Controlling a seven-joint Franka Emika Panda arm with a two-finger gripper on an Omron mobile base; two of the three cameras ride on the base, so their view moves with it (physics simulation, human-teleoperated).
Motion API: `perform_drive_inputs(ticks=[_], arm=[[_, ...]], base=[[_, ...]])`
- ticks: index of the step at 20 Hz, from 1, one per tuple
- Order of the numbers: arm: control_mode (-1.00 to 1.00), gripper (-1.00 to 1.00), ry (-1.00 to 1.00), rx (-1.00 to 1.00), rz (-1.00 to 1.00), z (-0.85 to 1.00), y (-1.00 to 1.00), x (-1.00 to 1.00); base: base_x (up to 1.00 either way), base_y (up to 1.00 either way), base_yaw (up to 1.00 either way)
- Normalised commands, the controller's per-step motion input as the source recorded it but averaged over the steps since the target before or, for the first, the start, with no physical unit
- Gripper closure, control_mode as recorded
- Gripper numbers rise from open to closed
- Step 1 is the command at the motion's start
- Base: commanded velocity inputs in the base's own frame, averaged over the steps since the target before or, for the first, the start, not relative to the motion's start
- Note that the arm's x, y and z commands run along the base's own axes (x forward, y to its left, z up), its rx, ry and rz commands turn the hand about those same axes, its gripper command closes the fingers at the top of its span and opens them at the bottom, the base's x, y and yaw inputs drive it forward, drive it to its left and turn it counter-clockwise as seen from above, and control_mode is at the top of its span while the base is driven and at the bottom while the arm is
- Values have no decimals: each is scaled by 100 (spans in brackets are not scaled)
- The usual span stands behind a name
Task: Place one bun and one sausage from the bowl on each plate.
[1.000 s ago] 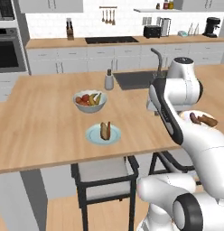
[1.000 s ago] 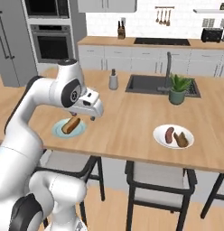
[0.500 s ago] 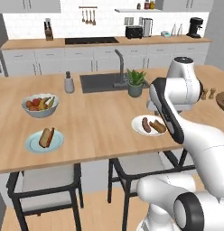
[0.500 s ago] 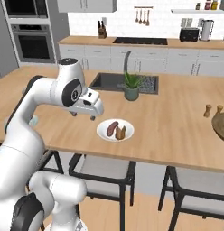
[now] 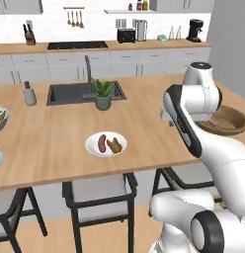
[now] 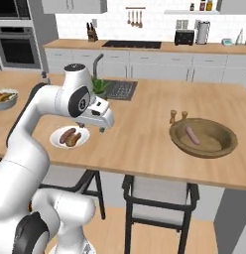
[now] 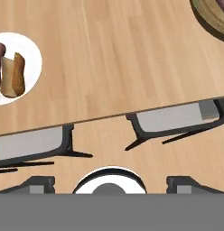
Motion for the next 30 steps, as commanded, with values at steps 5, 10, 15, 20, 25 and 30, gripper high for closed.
perform_drive_inputs(ticks=[5, 10, 15, 20, 25, 30], arm=[[100, -100, 0, 0, 0, 0, 0, 0], [100, -100, 0, 0, 0, 0, 0, 0], [100, -100, 0, 0, 0, 0, 0, 0], [100, -100, 0, 0, 0, 0, 0, 0], [100, -100, 0, 0, 0, 0, 0, 0], [100, -100, 0, 0, 0, 0, 0, 0]], base=[[24, -93, -4], [34, -82, -3], [32, -59, -5], [27, -29, -7], [50, -4, 1], [41, -44, 11]])
